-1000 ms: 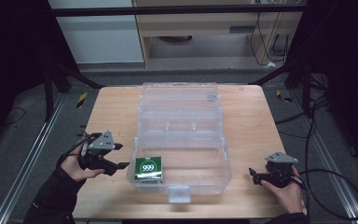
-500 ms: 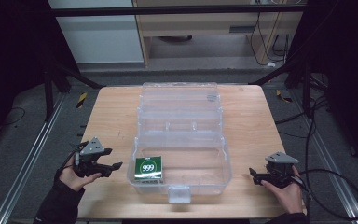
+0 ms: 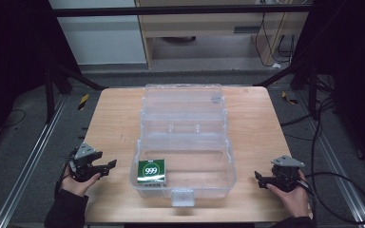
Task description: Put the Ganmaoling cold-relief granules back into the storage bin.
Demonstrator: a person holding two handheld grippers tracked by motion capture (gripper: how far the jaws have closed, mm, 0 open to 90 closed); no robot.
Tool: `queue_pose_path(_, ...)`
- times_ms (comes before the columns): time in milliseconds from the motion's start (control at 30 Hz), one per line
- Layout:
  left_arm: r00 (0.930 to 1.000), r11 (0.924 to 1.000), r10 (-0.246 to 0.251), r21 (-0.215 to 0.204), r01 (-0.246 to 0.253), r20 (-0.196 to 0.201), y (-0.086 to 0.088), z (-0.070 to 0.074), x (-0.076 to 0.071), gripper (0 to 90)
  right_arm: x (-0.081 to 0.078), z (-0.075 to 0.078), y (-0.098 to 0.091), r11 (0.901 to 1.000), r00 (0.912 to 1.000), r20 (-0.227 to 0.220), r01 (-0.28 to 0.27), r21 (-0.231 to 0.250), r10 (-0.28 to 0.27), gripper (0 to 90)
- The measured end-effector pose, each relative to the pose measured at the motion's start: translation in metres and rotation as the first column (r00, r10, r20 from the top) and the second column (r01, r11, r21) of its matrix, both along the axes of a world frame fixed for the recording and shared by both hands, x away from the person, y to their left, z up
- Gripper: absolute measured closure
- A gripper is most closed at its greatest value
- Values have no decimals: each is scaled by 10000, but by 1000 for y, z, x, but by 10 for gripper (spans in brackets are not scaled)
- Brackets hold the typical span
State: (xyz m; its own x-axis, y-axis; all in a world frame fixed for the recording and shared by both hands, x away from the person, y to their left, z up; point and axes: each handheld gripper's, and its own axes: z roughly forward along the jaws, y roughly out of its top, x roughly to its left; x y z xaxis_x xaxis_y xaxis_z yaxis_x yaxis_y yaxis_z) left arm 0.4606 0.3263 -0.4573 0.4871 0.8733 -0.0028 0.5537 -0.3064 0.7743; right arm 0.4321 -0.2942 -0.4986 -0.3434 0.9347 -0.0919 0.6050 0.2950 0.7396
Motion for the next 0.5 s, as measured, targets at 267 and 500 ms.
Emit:
queue_pose_path(267, 9952, 9953, 972, -16, -972, -92, 11, -16, -1, 284, -1, -3, 0, 10000, 10000, -38, 31, -2, -31, 21)
queue_pose_path(500, 9901, 9900, 1404, 145, -1404, -9, 16, -22, -4, 283, -2, -3, -3, 9998, 9998, 41, 205, 72, -205, 19)
